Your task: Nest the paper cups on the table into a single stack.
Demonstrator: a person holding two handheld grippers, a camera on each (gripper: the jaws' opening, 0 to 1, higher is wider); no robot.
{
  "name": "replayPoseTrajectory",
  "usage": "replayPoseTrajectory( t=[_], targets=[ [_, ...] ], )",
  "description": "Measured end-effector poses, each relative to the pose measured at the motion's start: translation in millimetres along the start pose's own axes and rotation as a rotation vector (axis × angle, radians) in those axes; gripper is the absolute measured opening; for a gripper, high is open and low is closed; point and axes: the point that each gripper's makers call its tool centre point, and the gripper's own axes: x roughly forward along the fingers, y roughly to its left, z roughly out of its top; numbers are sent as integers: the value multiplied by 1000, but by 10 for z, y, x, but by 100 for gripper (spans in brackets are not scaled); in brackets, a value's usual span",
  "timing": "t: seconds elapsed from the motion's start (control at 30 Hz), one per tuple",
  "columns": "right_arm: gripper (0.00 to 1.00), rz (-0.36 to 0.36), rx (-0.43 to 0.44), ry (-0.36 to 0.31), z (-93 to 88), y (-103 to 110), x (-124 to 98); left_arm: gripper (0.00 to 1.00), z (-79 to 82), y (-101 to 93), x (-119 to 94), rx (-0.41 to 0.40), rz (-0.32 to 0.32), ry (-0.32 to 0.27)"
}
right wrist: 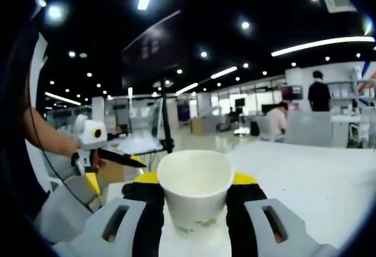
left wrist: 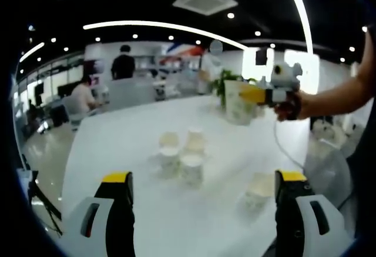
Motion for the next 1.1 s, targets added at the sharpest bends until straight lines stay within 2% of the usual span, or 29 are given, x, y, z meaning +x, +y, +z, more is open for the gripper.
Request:
replayPoseTrajectory(
  t=[1.1],
  targets=[
    [37, 64, -40, 1, -103, 635, -255, 98, -57, -113, -43, -25, -5, 13]
  ],
)
